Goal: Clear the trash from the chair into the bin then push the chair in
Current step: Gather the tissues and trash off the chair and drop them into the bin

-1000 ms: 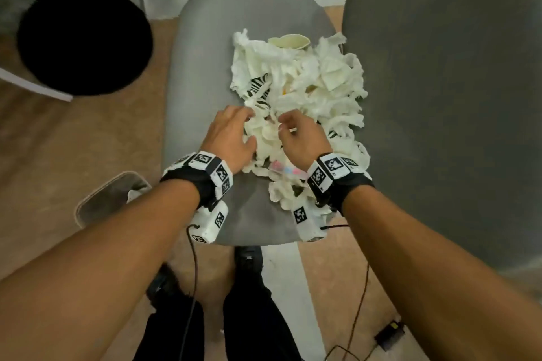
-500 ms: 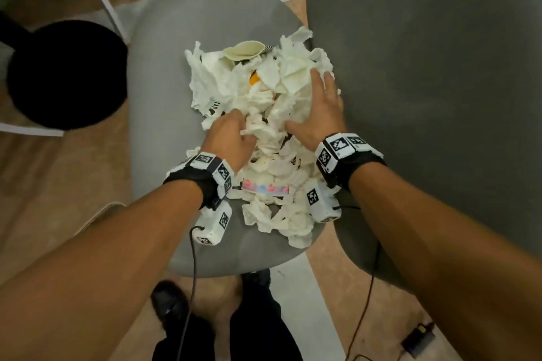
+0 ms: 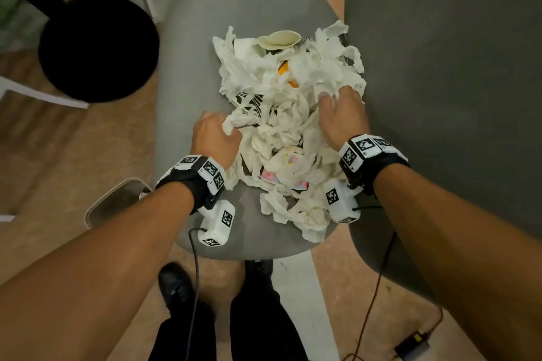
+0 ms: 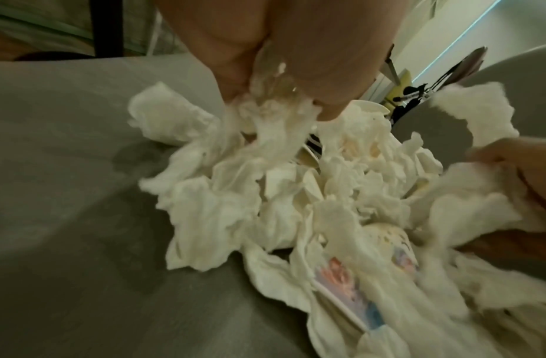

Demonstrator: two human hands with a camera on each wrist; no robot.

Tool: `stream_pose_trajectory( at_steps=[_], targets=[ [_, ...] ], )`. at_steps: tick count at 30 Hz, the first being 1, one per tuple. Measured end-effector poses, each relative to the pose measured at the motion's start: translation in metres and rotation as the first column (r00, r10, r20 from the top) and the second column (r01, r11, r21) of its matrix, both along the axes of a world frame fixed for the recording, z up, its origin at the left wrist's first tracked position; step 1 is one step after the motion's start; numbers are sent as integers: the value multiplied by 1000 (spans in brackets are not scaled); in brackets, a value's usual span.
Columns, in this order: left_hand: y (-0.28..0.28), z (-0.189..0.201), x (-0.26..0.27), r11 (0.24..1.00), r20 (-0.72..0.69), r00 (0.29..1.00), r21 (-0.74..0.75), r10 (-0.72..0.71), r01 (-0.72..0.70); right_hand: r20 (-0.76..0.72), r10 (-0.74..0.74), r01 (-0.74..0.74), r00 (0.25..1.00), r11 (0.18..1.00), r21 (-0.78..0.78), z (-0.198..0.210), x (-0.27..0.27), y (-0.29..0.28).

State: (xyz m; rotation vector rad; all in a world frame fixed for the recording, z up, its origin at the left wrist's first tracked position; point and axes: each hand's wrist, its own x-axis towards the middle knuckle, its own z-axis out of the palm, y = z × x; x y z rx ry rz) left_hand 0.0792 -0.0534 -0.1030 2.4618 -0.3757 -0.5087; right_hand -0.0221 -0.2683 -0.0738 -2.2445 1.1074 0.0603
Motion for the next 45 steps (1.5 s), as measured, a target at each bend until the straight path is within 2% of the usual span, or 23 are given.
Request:
stream_pose_trajectory(
  at_steps=[3, 5, 9, 12, 14, 16, 19, 21, 24, 27, 29, 30, 32, 34, 35, 37, 41, 43, 45],
  targets=[
    [9, 3, -1, 997, -99, 993, -50, 60, -65, -15, 27, -25, 1000, 990, 140, 9, -4, 11],
    [17, 5, -5, 998, -102, 995, -59, 13, -19, -11, 75, -71, 997, 975, 210, 11, -7, 21],
    [25, 8, -12, 994, -77, 997, -105, 16, -24, -9, 357, -357, 934, 933, 47, 8, -5, 38],
    [30, 8, -19, 995, -131, 990, -75, 51, -61, -259, 401, -404, 879, 914, 44, -10, 7, 45],
    [35, 8, -20, 997, -147, 988, -63, 41, -50, -400, 405, -449, 823, 893, -21, -24, 13, 48],
    [40, 5, -19, 998, -133, 991, -59, 15, -23, -358, 407, -484, 841, 860, -160, -26, 16, 54],
    [45, 2, -17, 999, -115, 993, -53, 3, -9, -132, 409, -430, 903, 855, -291, -16, 15, 61],
    [47, 4, -16, 994, -158, 986, -89, 57, -71, -4, 394, -382, 919, 889, -251, -3, 16, 65],
    [52, 12, -16, 967, -238, 964, -195, 116, -164, 45, 354, -344, 934, 927, -147, 13, 22, 69],
    [59, 17, -15, 974, -189, 974, -163, 124, -156, 87, 390, -383, 917, 920, -88, 21, 27, 75],
    [68, 17, -11, 976, -141, 981, -154, 134, -155, 66, 422, -420, 904, 907, -41, 20, 37, 83],
    [99, 14, -7, 972, -131, 976, -136, 176, -193, 8, 485, -485, 875, 875, -16, 17, 49, 110],
    [102, 7, -8, 984, -135, 979, -74, 151, -161, -80, 508, -510, 858, 860, -9, 17, 50, 113],
    [107, 3, -10, 982, -195, 969, -82, 150, -169, -71, 520, -519, 852, 854, 28, 11, 48, 115],
    [127, -4, -9, 970, -230, 955, -110, 187, -217, -46, 533, -529, 845, 845, 71, 8, 53, 132],
    [126, -11, -12, 959, -265, 944, -146, 199, -243, -24, 460, -453, 887, 880, 144, 16, 51, 130],
    [119, 5, -16, 948, -269, 942, -190, 198, -254, -1, 446, -446, 895, 895, -8, 21, 54, 130],
    [119, 9, -15, 958, -207, 960, -175, 190, -227, -16, 459, -460, 888, 888, -30, 21, 57, 135],
    [119, 11, -16, 961, -199, 960, -151, 199, -230, -26, 479, -478, 878, 878, 18, 17, 57, 136]
  ],
)
